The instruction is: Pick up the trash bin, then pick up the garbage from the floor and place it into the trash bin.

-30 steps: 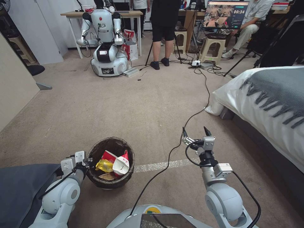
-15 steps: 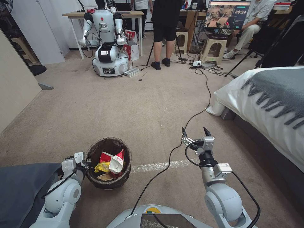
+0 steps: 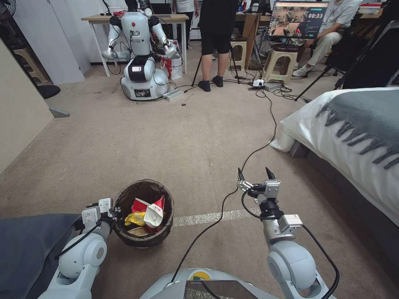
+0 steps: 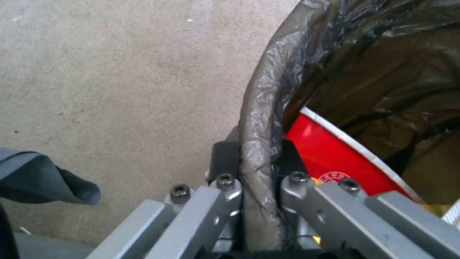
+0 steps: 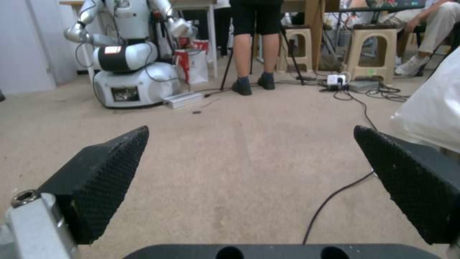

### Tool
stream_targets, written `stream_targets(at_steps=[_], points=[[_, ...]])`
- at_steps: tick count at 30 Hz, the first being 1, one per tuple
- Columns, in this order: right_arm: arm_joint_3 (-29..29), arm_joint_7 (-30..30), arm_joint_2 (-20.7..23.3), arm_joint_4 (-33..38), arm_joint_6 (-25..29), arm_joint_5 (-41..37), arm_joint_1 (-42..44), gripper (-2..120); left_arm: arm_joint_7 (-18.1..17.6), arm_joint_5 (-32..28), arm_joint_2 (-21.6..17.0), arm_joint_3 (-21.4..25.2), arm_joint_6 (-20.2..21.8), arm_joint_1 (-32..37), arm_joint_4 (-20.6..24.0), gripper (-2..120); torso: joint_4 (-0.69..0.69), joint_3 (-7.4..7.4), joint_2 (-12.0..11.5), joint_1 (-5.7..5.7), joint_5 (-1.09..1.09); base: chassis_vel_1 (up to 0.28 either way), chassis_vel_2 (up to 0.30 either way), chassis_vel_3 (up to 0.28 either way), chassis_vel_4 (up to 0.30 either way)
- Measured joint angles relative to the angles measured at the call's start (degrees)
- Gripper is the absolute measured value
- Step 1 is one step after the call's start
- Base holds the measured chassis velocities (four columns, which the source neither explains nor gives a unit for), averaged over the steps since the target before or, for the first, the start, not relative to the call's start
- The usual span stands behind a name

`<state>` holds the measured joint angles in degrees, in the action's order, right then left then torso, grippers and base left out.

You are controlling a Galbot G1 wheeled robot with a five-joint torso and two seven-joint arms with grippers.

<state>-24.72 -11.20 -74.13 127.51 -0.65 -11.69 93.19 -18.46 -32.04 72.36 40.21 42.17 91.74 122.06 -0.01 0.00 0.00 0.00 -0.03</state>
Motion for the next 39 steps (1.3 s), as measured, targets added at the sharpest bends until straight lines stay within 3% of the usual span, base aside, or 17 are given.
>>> stream_targets(at_steps=[1,3,7,9,11,12,13,14,17,23,34,38,39], points=[[0.04,-0.04,0.01,-0.05,-0.04,-0.02,-0.01,100,0.00,0.13,0.03,0.00,0.02,-0.02,0.00,12,0.00,0.00,0.00,0.00,0.00,0.000,0.000,0.000,0.000],[0.05,-0.07,0.02,-0.07,-0.07,-0.03,-0.02,100,0.00,0.20,0.05,-0.03,0.05,-0.05,0.01,12,0.00,0.01,0.00,0.00,-0.02,0.000,0.000,0.000,0.000],[0.16,-0.12,0.02,-0.10,-0.11,-0.05,-0.05,100,0.02,0.38,0.04,-0.24,0.22,-0.15,0.17,31,-0.01,0.01,-0.01,0.00,-0.03,0.000,0.000,0.000,0.000],[0.20,-0.13,0.02,-0.12,-0.13,-0.05,-0.07,100,0.00,0.41,0.00,-0.20,0.22,-0.18,0.24,31,-0.01,0.01,-0.01,0.00,-0.02,0.000,0.000,0.000,0.000],[0.37,-0.14,-0.01,-0.17,-0.13,-0.05,-0.11,100,-0.06,0.50,-0.13,0.06,0.23,-0.26,0.52,44,0.00,0.01,-0.01,0.00,0.01,0.000,0.000,0.000,0.000],[0.43,-0.14,-0.02,-0.18,-0.14,-0.04,-0.11,100,-0.07,0.53,-0.16,0.11,0.23,-0.26,0.60,44,0.01,0.01,-0.01,0.00,0.01,0.000,0.000,0.000,0.000],[0.79,-0.18,-0.08,-0.26,-0.16,0.04,-0.15,100,-0.08,0.55,-0.32,0.40,0.19,-0.27,1.33,57,0.01,0.01,-0.01,0.00,0.02,0.000,0.000,0.000,0.000],[0.79,-0.18,-0.08,-0.26,-0.16,0.04,-0.15,100,-0.08,0.55,-0.32,0.40,0.19,-0.27,1.33,57,0.01,0.01,-0.01,0.00,0.02,0.000,0.000,0.000,0.000],[1.08,-0.22,-0.18,-0.28,-0.17,0.14,-0.14,100,-0.06,0.51,-0.41,0.60,0.15,-0.25,2.14,76,0.01,0.00,-0.01,0.00,0.02,0.000,0.000,0.000,0.000],[1.08,-0.35,-0.14,-0.26,-0.19,0.15,0.09,100,-0.05,0.48,-0.36,0.83,0.10,-0.18,3.11,95,0.01,0.00,-0.01,0.00,0.02,0.000,0.000,0.000,0.000],[1.13,-0.54,-0.14,0.00,-0.44,-0.04,-0.10,100,1.37,-0.22,-0.62,2.39,-0.13,0.28,6.53,100,0.01,0.00,-0.01,0.00,0.02,0.000,0.000,0.000,0.000],[1.02,-0.75,-0.11,0.09,-0.52,-0.12,-0.11,100,4.78,0.27,-0.34,3.58,-3.12,1.21,8.62,100,0.02,0.00,0.00,0.00,0.03,0.000,0.000,0.000,0.000],[0.90,-0.84,-0.11,0.10,-0.52,-0.13,-0.04,100,6.18,1.05,-0.08,3.83,-5.91,1.63,9.15,100,0.01,0.00,0.00,0.00,0.03,0.000,0.000,0.000,0.000]])
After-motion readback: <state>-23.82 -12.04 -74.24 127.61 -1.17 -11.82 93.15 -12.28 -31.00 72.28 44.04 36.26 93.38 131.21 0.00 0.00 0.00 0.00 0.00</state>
